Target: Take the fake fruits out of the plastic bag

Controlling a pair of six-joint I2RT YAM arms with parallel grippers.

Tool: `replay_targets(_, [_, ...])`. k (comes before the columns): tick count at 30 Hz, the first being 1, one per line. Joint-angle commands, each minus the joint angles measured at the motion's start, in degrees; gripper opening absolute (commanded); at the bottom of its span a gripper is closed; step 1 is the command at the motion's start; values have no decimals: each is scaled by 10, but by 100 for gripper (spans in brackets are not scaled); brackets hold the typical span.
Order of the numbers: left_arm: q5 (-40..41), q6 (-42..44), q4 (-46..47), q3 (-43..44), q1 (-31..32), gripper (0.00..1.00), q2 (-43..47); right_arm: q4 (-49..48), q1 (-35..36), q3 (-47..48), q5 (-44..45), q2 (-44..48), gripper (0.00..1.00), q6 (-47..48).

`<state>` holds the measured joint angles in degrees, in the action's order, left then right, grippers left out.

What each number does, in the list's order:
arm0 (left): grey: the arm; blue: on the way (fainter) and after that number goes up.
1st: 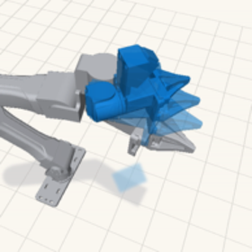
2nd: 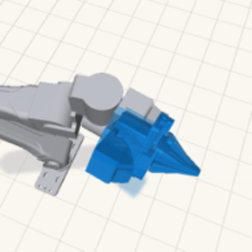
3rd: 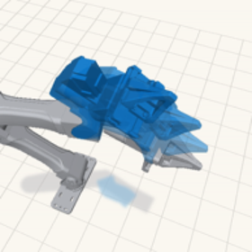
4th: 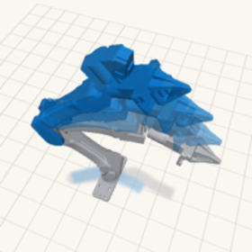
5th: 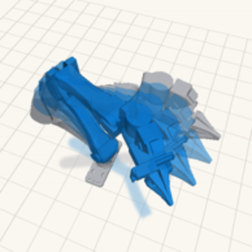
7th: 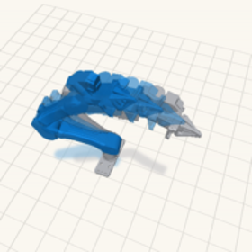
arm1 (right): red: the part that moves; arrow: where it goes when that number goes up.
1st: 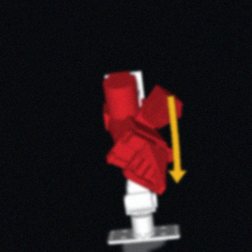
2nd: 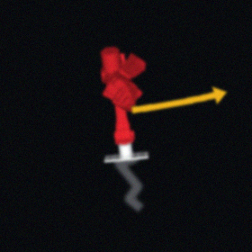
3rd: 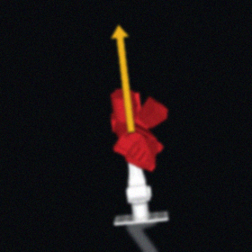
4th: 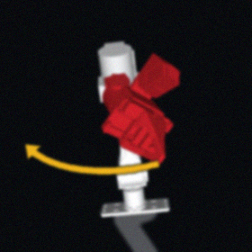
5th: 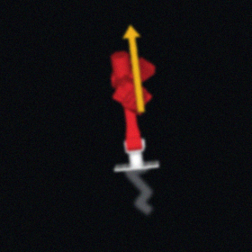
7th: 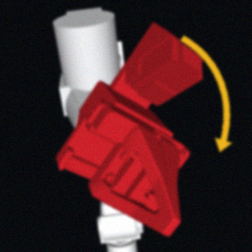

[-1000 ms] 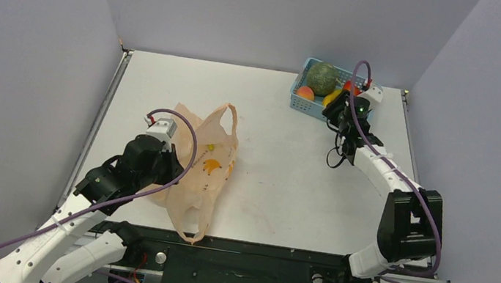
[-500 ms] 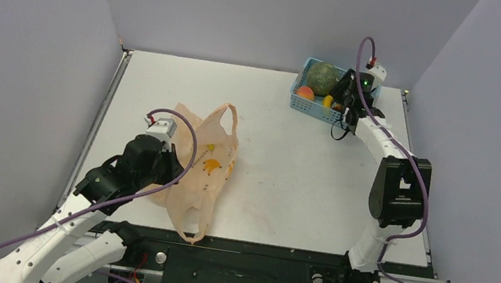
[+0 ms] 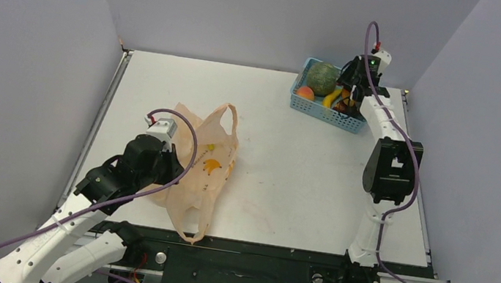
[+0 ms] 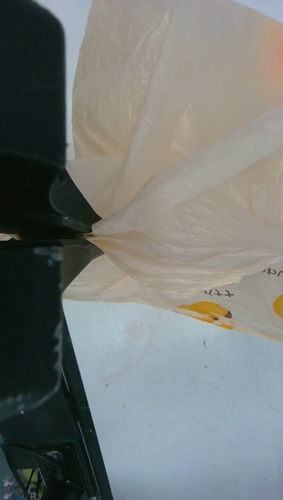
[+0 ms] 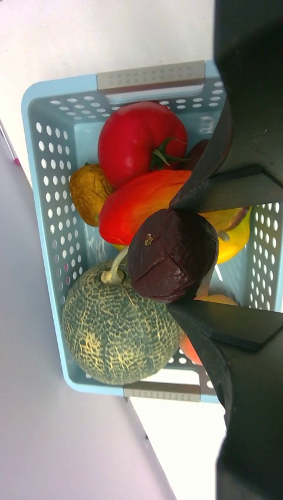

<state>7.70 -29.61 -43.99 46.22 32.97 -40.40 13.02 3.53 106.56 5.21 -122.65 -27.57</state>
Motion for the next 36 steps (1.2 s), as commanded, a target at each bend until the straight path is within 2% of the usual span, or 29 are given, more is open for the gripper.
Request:
replay_targets(1, [1,1,10,13,3,0,0,42,-3,53,-4,-16,45,42])
replay_targets(7, [2,0,9,14,4,0,-1,54,-2,68,17,-34,70,65])
replay_targets(11, [2,0,9,14,4,0,-2,65,-1,75,35,-43,80,78])
replay_targets(23, [5,-2,7,14,4,0,-3,82,11,93,54,-25,84,111])
replay_targets(36, [17,-8,3,15,19,0,3,93,56,109,94,-22,87,143])
